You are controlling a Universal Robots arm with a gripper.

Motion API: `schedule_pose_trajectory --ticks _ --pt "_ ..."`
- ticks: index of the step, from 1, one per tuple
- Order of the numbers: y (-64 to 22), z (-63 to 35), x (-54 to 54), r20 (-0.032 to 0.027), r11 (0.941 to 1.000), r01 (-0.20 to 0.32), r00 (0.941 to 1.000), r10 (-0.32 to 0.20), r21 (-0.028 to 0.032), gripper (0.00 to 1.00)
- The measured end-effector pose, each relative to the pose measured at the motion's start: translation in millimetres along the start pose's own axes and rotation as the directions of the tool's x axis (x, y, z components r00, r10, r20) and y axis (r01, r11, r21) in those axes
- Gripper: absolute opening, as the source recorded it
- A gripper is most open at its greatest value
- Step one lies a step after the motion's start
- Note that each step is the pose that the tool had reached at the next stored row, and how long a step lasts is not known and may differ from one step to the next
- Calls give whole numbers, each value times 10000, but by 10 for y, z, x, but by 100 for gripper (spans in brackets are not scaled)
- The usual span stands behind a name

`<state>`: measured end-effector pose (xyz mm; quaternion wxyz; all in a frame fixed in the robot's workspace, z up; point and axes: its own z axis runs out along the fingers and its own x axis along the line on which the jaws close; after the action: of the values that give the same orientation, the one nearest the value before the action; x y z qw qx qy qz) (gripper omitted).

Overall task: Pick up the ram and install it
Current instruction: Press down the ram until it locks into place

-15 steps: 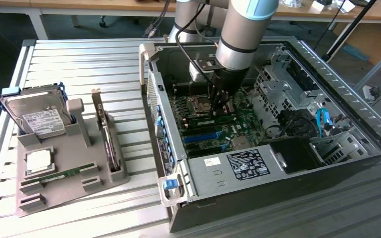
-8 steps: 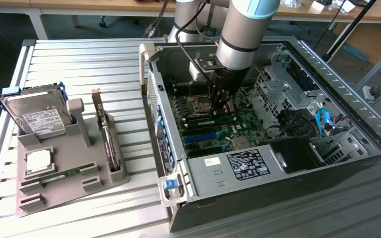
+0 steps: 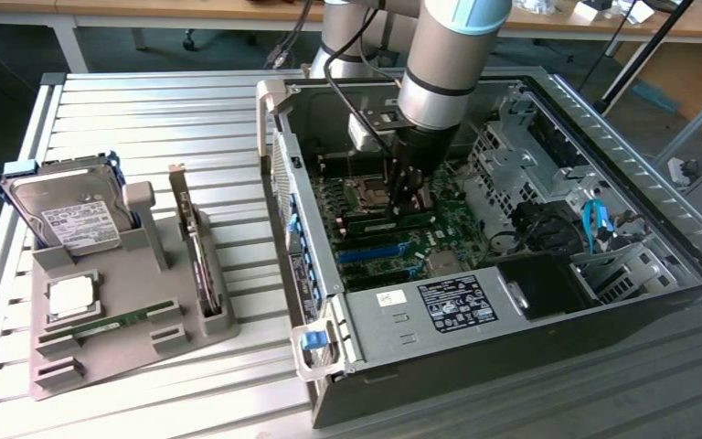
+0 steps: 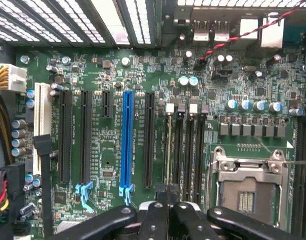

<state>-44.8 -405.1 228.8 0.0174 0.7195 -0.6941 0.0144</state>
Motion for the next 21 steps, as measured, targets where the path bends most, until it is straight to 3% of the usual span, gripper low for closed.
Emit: schedule_pose_trajectory --ticks 3,6,7,10,13,21 --pt "-1 29 -2 -66 10000 0 10000 0 -1 11" --pt "0 21 -1 -74 10000 0 10000 0 -4 11" --pt "-2 -7 -4 -52 10000 -1 10000 1 10 11" --pt "0 -195 6 -65 10000 0 10000 0 4 11" --pt "0 -280 9 -66 10000 -1 10000 1 5 11" --pt "-1 -283 10 -69 10000 0 10000 1 3 11"
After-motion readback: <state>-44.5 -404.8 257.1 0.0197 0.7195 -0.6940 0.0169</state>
